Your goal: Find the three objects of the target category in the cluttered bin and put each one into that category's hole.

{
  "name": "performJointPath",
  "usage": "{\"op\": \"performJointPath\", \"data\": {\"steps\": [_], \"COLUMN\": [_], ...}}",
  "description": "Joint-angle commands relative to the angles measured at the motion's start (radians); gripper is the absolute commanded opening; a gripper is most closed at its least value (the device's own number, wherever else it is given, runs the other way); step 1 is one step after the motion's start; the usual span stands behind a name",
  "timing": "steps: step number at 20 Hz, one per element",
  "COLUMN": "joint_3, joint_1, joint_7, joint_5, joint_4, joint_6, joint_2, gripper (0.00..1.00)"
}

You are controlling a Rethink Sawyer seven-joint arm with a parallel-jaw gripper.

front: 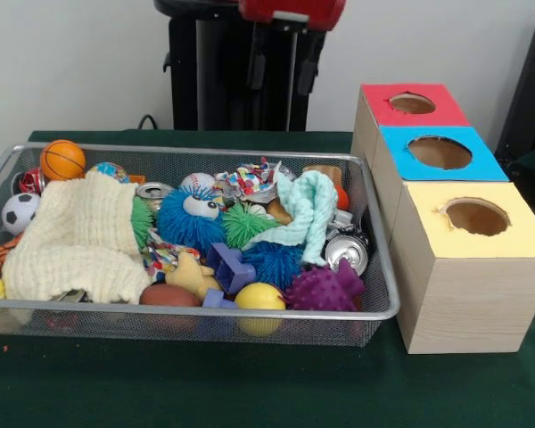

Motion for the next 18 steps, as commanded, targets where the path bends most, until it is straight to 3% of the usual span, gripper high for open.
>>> {"op": "performJointPath", "data": {"steps": [1,9,18], "joint_3": [0.104,0.109,0.088], "joint_1": [-0.082,-0.099,-0.075], "joint_7": [-0.041,0.046,0.077], "joint_5": [-0.096,-0.161,-0.152], "joint_4": [0.002,0.000,0.014], "joint_6": [-0.081,-0.279,-0.284], "joint_2": [0.125,0.275,0.302], "gripper": [1.00,1.00,1.00]}}
